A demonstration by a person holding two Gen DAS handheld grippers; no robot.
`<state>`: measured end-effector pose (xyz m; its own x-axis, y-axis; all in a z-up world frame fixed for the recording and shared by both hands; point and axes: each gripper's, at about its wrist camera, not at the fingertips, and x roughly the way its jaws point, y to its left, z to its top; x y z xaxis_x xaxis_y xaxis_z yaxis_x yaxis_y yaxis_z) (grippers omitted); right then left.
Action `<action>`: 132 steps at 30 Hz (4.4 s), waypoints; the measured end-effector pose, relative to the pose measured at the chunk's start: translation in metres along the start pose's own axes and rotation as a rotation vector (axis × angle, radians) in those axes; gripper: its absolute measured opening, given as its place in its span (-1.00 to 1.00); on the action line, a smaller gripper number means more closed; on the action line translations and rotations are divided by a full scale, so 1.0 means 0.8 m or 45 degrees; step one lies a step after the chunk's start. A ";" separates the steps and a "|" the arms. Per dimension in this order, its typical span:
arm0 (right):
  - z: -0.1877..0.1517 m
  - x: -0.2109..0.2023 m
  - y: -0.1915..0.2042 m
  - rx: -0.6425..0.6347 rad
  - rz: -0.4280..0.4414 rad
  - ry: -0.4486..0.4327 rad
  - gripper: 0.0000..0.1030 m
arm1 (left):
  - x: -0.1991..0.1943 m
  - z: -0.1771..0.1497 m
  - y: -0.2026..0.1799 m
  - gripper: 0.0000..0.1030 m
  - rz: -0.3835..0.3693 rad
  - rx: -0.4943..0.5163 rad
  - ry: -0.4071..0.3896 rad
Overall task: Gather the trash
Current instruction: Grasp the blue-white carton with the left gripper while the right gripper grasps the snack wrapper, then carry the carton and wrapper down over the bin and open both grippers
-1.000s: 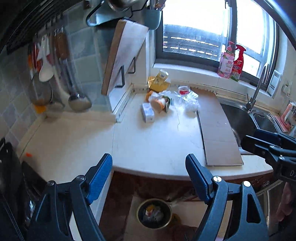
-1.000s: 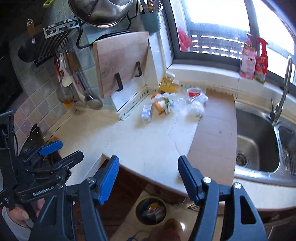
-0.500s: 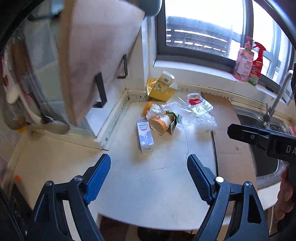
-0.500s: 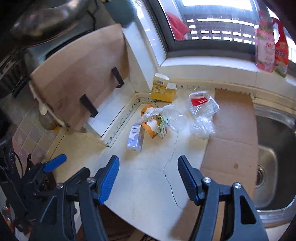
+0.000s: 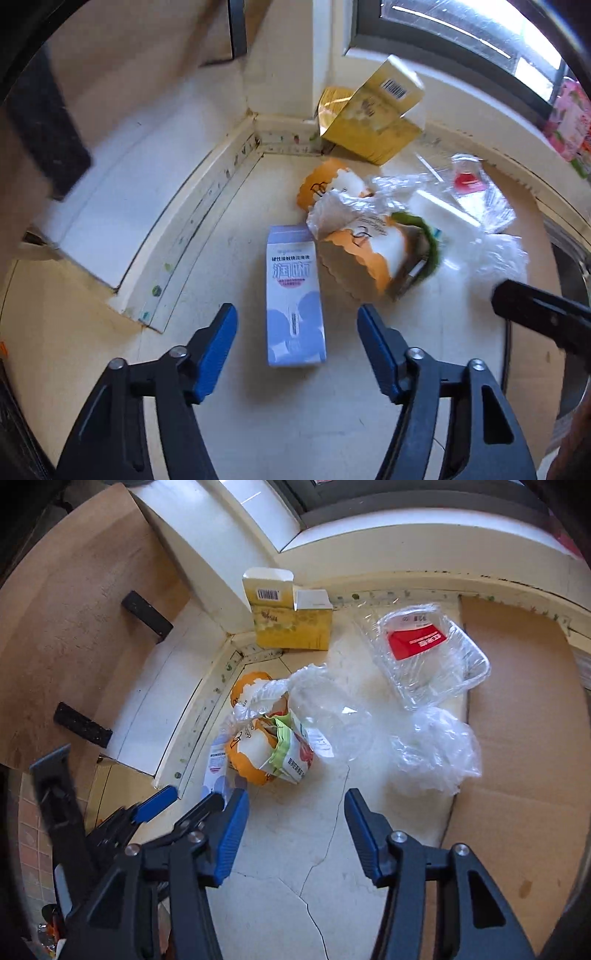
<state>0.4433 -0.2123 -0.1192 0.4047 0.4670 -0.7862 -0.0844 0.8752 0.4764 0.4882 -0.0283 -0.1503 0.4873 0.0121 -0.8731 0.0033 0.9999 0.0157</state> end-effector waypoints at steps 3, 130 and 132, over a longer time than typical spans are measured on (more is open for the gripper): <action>0.001 0.010 -0.002 0.000 0.015 0.011 0.05 | 0.028 0.006 0.004 -0.09 -0.011 -0.030 0.055; -0.630 0.379 -0.111 -0.114 -0.304 0.483 -0.34 | 0.301 -0.641 0.135 0.47 -0.190 -0.271 0.443; -0.629 0.376 -0.109 -0.125 -0.304 0.480 -0.34 | 0.296 -0.639 0.132 0.48 -0.182 -0.264 0.425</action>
<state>0.1139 -0.0843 -0.5950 0.0654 0.2478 -0.9666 -0.1224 0.9634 0.2387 0.1580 0.0856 -0.6047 0.1849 -0.1579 -0.9700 -0.1421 0.9723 -0.1854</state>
